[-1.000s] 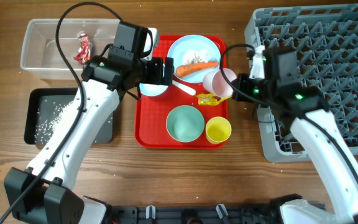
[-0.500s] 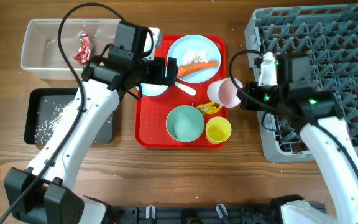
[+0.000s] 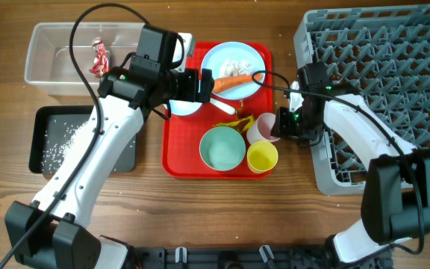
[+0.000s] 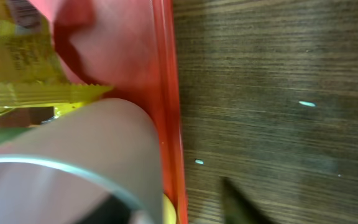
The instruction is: Sort waste into correct bins and load items into the dishwasher rack
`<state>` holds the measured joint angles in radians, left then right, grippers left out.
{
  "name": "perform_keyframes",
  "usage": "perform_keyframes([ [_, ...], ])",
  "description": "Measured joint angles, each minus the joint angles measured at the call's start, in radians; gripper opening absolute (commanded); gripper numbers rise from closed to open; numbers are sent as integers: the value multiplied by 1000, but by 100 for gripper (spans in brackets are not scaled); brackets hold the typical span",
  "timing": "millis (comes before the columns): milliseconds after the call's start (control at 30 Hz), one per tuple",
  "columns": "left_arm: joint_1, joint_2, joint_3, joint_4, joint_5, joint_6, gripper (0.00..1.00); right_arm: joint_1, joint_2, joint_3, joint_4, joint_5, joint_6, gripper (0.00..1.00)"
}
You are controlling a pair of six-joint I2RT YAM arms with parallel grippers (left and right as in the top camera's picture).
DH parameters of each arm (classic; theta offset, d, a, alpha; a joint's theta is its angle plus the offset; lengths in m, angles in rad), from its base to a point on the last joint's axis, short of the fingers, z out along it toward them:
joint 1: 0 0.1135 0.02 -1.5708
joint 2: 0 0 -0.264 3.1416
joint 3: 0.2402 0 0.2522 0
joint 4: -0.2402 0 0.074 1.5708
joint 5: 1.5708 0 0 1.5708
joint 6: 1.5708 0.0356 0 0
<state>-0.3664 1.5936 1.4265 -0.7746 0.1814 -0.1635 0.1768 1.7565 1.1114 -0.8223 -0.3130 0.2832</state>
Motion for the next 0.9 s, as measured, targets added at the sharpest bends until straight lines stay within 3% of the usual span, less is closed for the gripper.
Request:
perform_keyframes([
  [133,0,0,0,0,0,0,100,0,-1,8,-4,-57,-24,68],
  [200,0,0,0,0,8,0,100,0,-38,34,-13,-80,-27,77],
  [367,0,0,0,16,69,0,100,-28,-301,109,-39,-86,-27,82],
  [433,-11,10,0,19,107,0,100,-113,-405,109,-57,-68,-19,82],
  [600,-174,173,0,93,135,0,99,-301,-447,109,-76,-44,-20,82],
  [733,-259,298,0,155,135,0,88,-344,-447,109,-106,-37,-28,83],
  [900,-261,362,0,174,126,-7,58,-344,-447,109,-106,-34,-36,82],
])
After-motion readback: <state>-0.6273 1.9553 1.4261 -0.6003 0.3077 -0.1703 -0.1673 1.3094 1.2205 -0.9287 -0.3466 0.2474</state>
